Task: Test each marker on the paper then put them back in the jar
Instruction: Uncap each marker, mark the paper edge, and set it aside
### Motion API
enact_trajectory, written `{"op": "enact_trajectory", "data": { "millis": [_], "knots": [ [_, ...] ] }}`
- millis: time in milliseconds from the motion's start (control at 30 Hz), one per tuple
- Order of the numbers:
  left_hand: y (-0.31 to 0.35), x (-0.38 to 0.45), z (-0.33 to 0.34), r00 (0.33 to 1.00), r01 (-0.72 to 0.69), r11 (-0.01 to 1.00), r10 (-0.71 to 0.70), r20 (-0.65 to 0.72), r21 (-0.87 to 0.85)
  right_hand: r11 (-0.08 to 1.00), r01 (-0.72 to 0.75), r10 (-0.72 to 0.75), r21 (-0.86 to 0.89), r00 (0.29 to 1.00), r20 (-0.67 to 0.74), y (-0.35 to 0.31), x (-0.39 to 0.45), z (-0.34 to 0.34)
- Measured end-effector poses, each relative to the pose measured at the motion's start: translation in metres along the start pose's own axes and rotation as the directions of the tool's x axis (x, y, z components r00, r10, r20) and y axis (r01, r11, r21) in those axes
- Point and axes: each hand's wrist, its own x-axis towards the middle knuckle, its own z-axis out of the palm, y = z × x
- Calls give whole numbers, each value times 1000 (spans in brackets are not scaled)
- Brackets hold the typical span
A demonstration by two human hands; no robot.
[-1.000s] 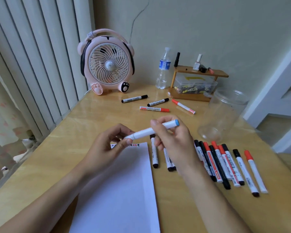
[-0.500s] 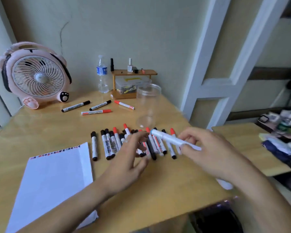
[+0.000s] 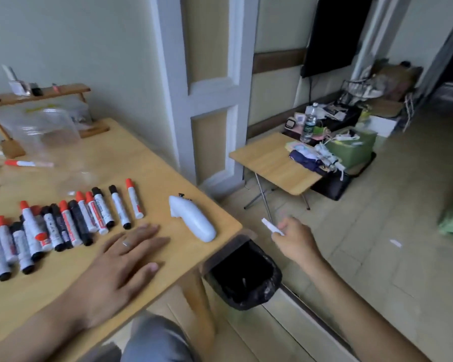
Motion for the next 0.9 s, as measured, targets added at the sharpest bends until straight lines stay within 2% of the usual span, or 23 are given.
{"op": "enact_trajectory", "data": {
  "millis": [133, 233, 367, 433, 567, 733, 900],
  "knots": [
    [-12, 3, 11, 993, -3, 987, -16, 116, 163, 988, -99, 117, -118, 981, 156, 38, 10, 85],
    [-22, 6, 19, 979, -11, 968, -41, 202, 252, 974, -136, 167, -182, 972, 167, 48, 19, 131],
    [-20, 6, 17, 979, -5, 964, -49, 196, 267, 963, -162, 198, -214, 967, 161, 51, 30, 166],
    [-13, 6, 13, 983, -7, 969, -38, 177, 247, 965, -170, 203, -198, 965, 164, 50, 38, 176],
    [-3, 5, 7, 989, -15, 977, -17, 146, 214, 977, -182, 205, -109, 944, 257, 47, 49, 185],
    [8, 3, -1, 990, -16, 988, -6, 141, 154, 983, -123, 152, -139, 963, 222, 39, 56, 184],
    [8, 4, -4, 986, 15, 994, -33, 162, 109, 998, -54, 48, 36, 987, 156, 17, 60, 159]
  ]
}}
